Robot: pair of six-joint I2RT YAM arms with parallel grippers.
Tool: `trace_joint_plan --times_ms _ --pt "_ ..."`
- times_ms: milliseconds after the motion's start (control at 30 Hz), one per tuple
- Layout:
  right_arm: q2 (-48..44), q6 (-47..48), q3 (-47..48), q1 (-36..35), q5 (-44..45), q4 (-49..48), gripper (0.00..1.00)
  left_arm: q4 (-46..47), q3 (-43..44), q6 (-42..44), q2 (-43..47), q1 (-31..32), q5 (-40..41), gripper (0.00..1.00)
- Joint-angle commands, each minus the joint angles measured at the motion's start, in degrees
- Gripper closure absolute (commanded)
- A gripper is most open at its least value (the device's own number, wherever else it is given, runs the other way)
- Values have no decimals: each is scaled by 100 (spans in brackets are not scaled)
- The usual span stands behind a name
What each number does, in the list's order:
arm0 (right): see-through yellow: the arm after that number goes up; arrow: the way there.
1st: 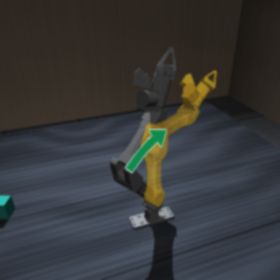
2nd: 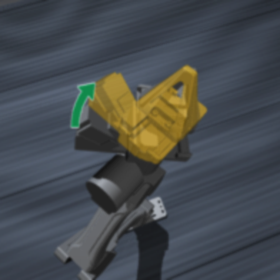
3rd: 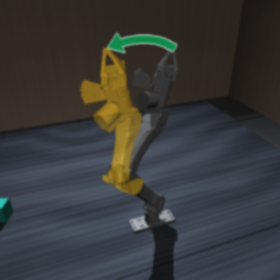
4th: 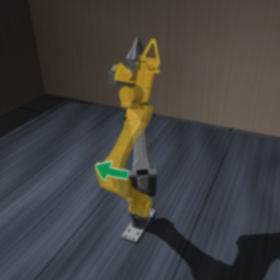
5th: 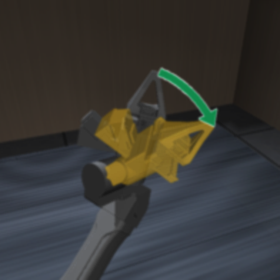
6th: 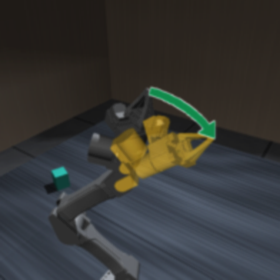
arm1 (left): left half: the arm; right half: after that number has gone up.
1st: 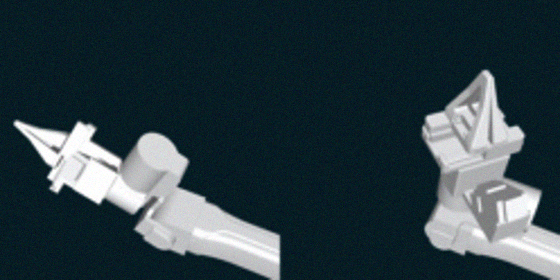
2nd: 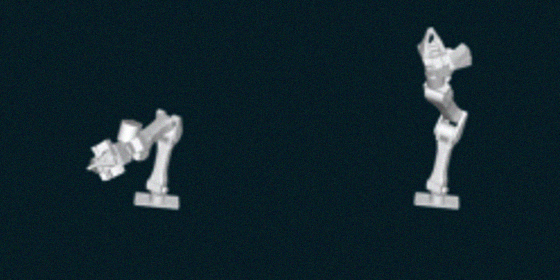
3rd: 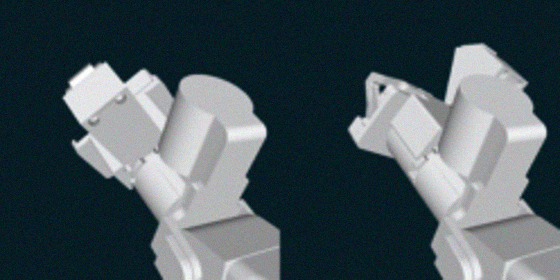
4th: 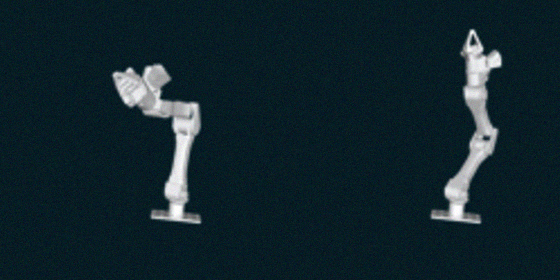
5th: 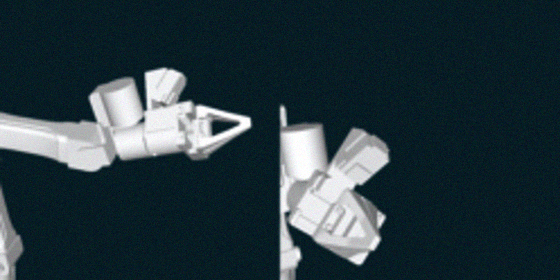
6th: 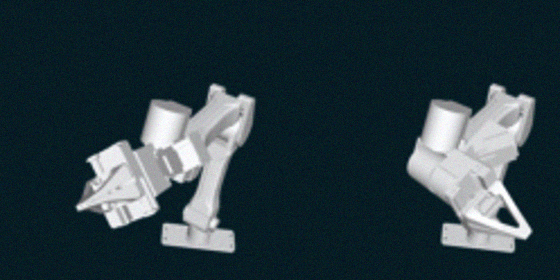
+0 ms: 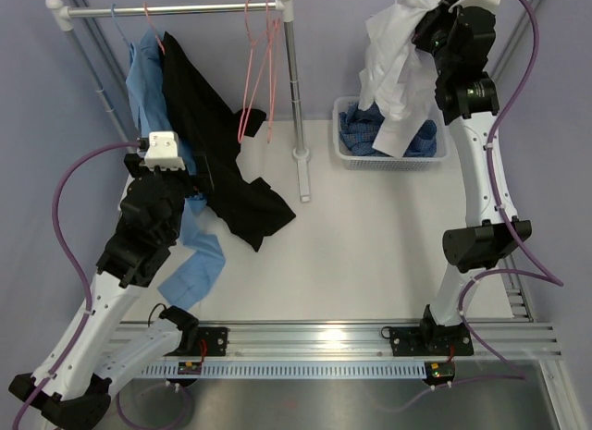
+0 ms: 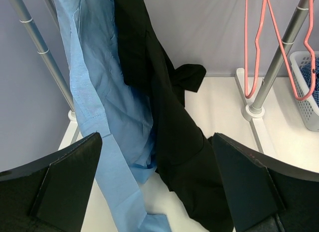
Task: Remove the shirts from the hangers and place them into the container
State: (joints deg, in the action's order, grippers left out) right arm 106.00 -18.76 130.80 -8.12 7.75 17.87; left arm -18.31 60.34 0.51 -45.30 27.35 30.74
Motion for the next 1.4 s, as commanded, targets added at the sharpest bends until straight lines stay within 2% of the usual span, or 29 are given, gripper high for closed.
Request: trace_joint_plan --times_ms 0,133,233,400,533,667,1000,1200,1367 --pt "-18 163 630 109 -379 -662 100 372 -57 80 -32 -37 169 1" --pt "123 40 526 179 -528 -854 100 372 -66 80 -40 -46 178 1" --pt "114 31 52 223 -669 -1258 100 372 -66 80 -32 -37 178 1" --pt "123 224 -950 293 -739 -1891 100 372 -66 89 -32 -55 195 1" --pt "-52 -4 -2090 547 -748 -2339 100 380 -66 89 -32 -55 195 1" --pt "-281 -101 -2821 723 -661 -2727 100 380 -66 89 -40 -55 187 1" --pt "193 -74 -2824 777 235 -2200 100 380 -66 80 -49 -64 178 1" --pt "843 -224 -2543 768 -141 -2104 100 372 -66 89 -76 -72 178 1" --pt "1572 -426 -1805 768 -563 -1006 100 372 -66 81 -93 -90 187 1"
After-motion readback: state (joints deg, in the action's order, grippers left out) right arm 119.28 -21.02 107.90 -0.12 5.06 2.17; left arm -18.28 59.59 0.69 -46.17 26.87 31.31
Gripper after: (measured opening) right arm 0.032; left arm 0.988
